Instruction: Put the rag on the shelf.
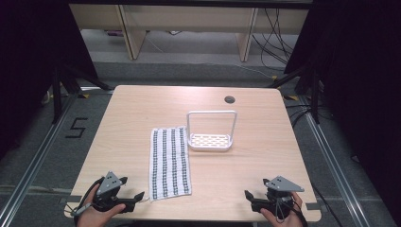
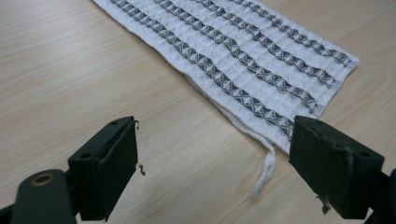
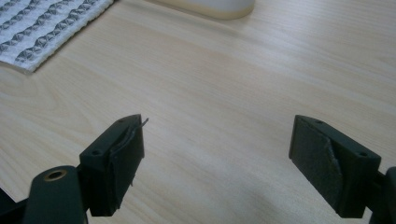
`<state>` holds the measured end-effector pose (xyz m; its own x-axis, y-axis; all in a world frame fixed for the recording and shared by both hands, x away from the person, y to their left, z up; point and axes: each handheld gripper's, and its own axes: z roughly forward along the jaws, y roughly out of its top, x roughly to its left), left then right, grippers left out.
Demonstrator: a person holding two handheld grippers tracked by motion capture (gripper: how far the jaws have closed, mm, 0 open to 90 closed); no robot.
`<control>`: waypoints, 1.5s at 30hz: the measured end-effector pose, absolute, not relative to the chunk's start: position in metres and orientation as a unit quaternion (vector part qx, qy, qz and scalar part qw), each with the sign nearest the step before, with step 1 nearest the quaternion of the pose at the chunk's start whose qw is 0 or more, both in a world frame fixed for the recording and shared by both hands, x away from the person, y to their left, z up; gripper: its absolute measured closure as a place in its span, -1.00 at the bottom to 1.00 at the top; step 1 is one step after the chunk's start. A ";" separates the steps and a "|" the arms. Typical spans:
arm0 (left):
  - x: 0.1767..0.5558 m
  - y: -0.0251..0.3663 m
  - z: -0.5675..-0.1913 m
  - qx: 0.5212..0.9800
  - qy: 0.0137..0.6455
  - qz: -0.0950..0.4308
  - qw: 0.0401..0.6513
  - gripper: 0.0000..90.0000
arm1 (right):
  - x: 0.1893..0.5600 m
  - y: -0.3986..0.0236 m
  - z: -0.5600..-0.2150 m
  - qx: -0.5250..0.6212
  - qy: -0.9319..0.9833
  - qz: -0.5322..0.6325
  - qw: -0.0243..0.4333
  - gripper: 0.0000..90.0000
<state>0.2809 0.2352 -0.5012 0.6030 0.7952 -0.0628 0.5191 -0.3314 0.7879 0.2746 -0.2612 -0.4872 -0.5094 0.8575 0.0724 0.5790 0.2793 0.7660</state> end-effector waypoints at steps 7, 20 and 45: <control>0.280 0.234 -0.500 0.806 0.404 0.167 0.399 -0.67 | 0.276 -0.257 -0.487 0.440 0.786 0.397 0.179 -0.56; 0.277 0.224 -0.500 0.796 0.408 0.154 0.420 -0.66 | 0.278 -0.240 -0.482 0.417 0.795 0.404 0.178 -0.48; 0.266 0.195 -0.501 0.825 0.365 0.142 0.407 -0.44 | 0.289 -0.162 -0.485 0.312 0.842 0.423 0.121 -0.35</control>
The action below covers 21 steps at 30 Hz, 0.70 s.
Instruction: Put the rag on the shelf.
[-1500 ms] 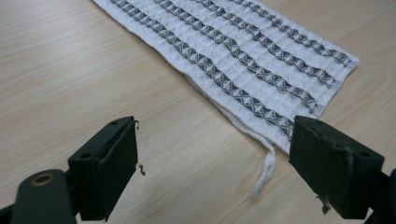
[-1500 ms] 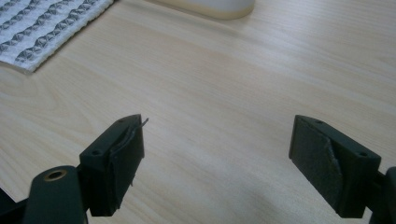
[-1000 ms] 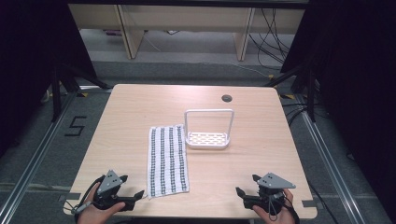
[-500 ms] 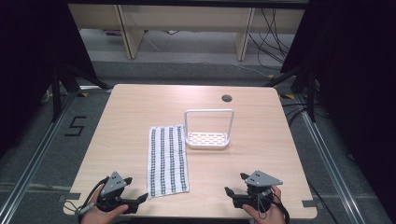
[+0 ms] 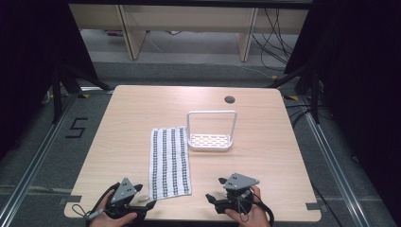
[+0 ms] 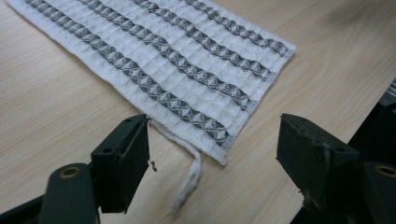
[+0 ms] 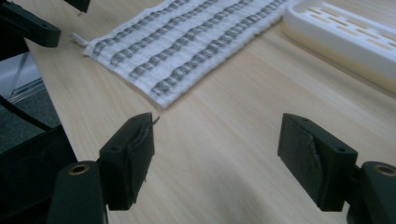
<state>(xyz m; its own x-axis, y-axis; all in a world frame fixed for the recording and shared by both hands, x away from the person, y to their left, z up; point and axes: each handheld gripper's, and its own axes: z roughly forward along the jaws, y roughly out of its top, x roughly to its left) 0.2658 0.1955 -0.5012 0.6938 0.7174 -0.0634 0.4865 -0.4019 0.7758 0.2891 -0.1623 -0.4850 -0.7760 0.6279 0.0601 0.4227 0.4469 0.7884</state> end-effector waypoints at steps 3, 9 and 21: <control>0.266 0.193 -0.503 0.830 0.362 0.143 0.399 -0.39 | 0.291 -0.151 -0.486 0.294 0.850 0.420 0.120 -0.29; 0.270 0.189 -0.504 0.831 0.369 0.145 0.391 -0.31 | 0.296 -0.132 -0.490 0.266 0.864 0.412 0.111 -0.20; 0.280 0.189 -0.506 0.844 0.360 0.136 0.374 -0.05 | 0.312 -0.105 -0.495 0.245 0.875 0.405 0.105 -0.06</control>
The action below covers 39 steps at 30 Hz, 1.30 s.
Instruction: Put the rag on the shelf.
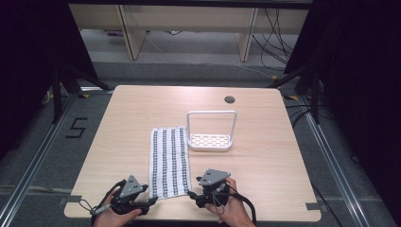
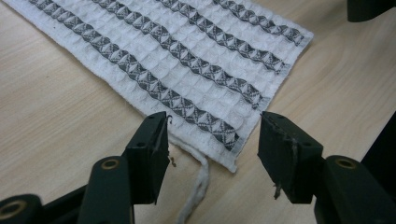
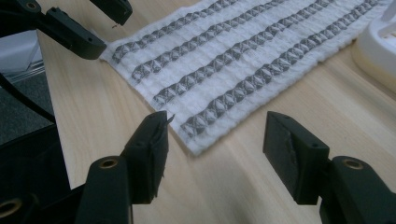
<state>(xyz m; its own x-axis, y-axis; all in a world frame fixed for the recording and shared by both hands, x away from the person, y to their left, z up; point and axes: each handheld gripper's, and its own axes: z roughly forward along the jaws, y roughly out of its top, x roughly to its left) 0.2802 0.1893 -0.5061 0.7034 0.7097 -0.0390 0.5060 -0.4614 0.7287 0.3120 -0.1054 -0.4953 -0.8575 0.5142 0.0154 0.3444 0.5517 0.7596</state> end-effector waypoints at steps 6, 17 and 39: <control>0.282 0.188 -0.507 0.849 0.356 0.135 0.366 -0.01 | 0.317 -0.090 -0.500 0.240 0.882 0.392 0.104 0.03; 0.283 0.184 -0.511 0.854 0.358 0.131 0.355 0.10 | 0.324 -0.080 -0.508 0.227 0.893 0.375 0.102 0.14; 0.287 0.181 -0.503 0.874 0.300 0.159 0.349 0.92 | 0.327 -0.081 -0.511 0.240 0.885 0.387 0.094 0.90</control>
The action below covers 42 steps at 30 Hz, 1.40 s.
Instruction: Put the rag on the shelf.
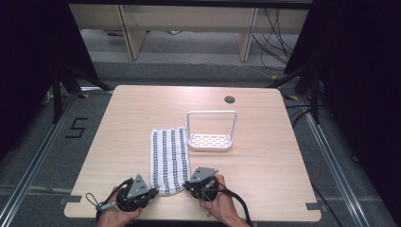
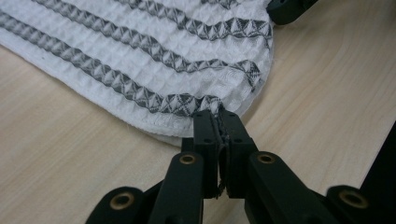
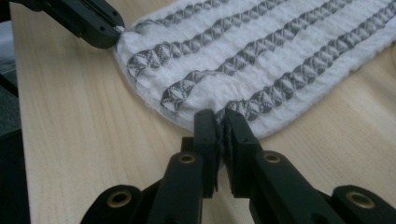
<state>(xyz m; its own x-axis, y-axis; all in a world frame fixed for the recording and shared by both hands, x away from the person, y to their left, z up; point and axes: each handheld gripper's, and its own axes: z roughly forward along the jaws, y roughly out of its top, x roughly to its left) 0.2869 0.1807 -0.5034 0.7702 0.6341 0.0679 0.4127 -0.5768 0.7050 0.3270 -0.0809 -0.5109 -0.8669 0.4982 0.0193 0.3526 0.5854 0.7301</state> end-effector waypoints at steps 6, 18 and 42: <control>0.286 0.185 -0.492 0.857 0.305 0.165 0.382 0.92 | 0.327 -0.084 -0.496 0.228 0.877 0.409 0.108 0.91; 0.290 0.195 -0.462 0.847 0.300 0.166 0.406 0.92 | 0.336 -0.087 -0.465 0.221 0.857 0.451 0.118 0.91; 0.312 0.207 -0.357 0.794 0.287 0.172 0.507 0.92 | 0.354 -0.084 -0.364 0.194 0.827 0.508 0.144 0.92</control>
